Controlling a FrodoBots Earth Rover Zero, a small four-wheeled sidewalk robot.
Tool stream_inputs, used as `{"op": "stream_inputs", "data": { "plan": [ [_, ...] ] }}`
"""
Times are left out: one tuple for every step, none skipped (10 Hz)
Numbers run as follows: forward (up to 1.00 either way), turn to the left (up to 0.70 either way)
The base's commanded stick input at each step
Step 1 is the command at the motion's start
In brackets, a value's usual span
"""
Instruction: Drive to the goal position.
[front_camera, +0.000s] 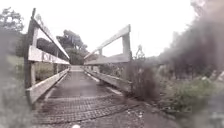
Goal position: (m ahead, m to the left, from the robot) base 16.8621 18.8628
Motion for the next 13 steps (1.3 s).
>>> {"op": "stream_inputs", "data": {
  "plan": [
    [0.85, 0.02],
    [0.85, 0.01],
    [0.85, 0.07],
    [0.85, 0.20],
    [0.85, 0.35],
    [0.85, 0.35],
    [0.85, 0.35],
    [0.85, 0.35],
    [0.85, 0.35],
    [0.85, 0.35],
    [0.85, 0.35],
    [0.85, 0.34],
    [0.85, 0.29]
  ]
}}
